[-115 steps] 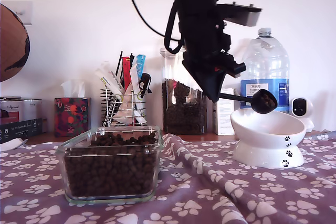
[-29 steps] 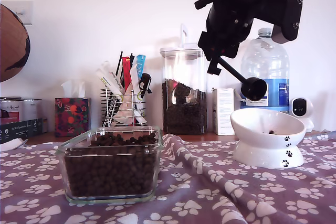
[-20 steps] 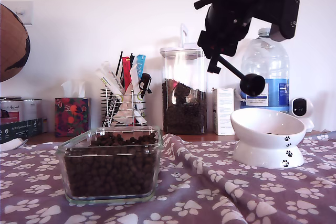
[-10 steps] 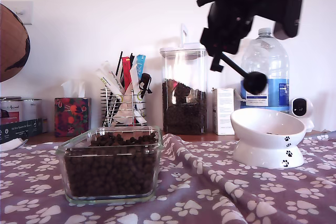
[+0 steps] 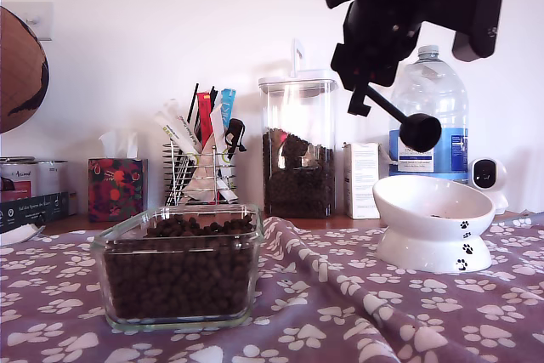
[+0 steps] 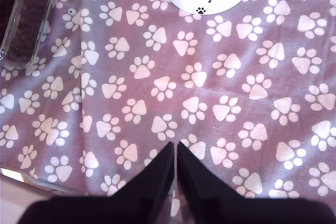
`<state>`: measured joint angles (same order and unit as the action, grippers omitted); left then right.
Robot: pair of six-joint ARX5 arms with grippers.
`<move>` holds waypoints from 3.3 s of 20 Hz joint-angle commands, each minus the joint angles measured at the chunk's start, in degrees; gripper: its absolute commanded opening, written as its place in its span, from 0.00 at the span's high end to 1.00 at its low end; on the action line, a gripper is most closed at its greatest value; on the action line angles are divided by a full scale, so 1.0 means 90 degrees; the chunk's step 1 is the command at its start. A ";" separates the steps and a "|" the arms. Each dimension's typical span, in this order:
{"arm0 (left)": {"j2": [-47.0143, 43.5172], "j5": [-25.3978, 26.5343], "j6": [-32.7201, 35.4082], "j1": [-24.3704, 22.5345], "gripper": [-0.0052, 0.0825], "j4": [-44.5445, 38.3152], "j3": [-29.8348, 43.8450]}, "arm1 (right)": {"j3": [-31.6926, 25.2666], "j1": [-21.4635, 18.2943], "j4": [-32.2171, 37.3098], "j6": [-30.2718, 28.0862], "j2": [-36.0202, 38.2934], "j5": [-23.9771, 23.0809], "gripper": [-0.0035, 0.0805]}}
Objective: Measure one spoon of cat food and pour it into the food bowl
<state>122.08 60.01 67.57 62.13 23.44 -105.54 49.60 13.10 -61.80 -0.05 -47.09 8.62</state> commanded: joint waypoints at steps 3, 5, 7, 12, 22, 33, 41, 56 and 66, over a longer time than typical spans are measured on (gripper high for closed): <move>0.0192 -0.0066 -0.0491 -0.0063 0.97 -0.0041 -0.0068 | 0.0053 0.0000 0.0138 -0.0049 0.0032 0.0027 0.96; 0.0177 -0.0121 -0.0838 -0.0083 0.97 0.0364 -0.0068 | 0.0053 0.0000 0.0257 -0.0058 0.0029 0.0024 0.96; 0.0056 -0.0410 -0.1569 -0.0129 0.97 0.1001 -0.0068 | 0.0053 0.0000 0.0369 -0.0126 0.0029 0.0022 0.96; -0.0741 -0.2161 -0.4323 -0.0316 0.97 0.2348 -0.0068 | 0.0053 0.0000 0.0823 -0.0291 0.0029 0.0015 0.96; -0.2004 -0.5459 -0.6307 -0.1273 0.97 0.3424 -0.0068 | 0.0036 0.0000 0.3245 -0.1365 0.0029 0.0355 0.97; -0.2766 -0.6761 -0.6324 -0.2045 0.97 0.3575 0.0522 | -0.0146 0.0000 0.3725 -0.1940 0.0022 0.1044 0.97; -0.5428 -0.6807 -0.6149 -0.2397 0.97 0.0714 0.4796 | -0.0651 0.0002 0.4617 -0.2091 0.0061 0.1732 0.97; -0.6819 -0.6783 -0.6380 -0.2817 0.97 -0.0083 0.7215 | -0.0651 0.0002 0.4316 -0.1991 0.0058 0.1838 0.97; -0.6815 -0.6698 -0.6472 -0.3359 0.97 0.0874 0.7215 | -0.0651 0.0002 0.3980 -0.1972 0.0051 0.1838 0.97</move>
<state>60.51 -0.10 9.69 32.23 31.20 -41.01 44.49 13.10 -25.91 -18.02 -46.81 24.95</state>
